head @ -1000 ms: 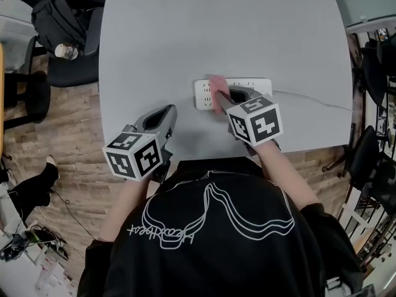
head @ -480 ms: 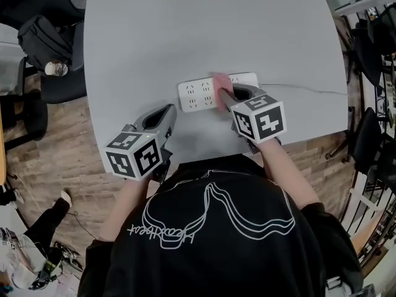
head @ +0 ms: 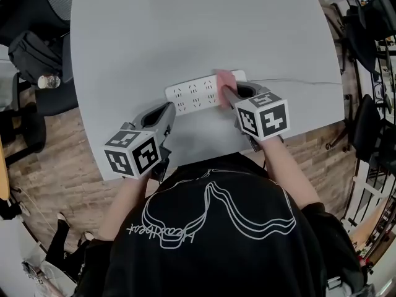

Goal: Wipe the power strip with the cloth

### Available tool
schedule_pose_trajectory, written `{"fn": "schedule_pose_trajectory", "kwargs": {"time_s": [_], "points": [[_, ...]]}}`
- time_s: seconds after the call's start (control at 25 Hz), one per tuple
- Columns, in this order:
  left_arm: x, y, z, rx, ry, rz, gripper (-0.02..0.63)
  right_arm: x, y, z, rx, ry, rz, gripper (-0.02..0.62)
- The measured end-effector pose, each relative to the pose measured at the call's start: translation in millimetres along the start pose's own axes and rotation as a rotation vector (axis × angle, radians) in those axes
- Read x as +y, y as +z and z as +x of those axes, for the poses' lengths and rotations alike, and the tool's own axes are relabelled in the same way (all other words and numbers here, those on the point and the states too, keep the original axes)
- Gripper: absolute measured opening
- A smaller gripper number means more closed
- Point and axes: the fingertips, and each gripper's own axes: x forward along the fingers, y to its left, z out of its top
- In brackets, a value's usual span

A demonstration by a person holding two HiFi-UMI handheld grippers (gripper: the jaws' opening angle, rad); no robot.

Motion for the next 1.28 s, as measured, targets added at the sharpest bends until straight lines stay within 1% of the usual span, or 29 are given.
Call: {"fn": "schedule_pose_trajectory", "kwargs": {"time_s": [0.6,0.84,1.0,1.16,1.28], "points": [[-26.1,0.5,30.4,0.049,-0.058,0.039,0.014,-54.5,-17.7,-29.6,-0.018,-0.095,0.091,0.046],[-30.8,-1.8,33.9,0.059,-0.067,0.044,0.014,-59.3,-21.0,-32.9,-0.024,-0.101,0.106,0.046],[-30.1,-4.1,32.2,0.063,-0.055,0.05,0.014,-60.4,-20.8,-34.5,-0.03,-0.105,0.112,0.044],[-30.6,-5.9,28.3,0.05,-0.042,0.04,0.014,-61.2,-12.6,-42.8,-0.073,-0.107,0.115,0.04],[-27.2,-5.7,21.5,0.037,-0.031,0.033,0.014,-54.0,-1.6,-46.7,-0.096,-0.096,0.101,0.04]]}}
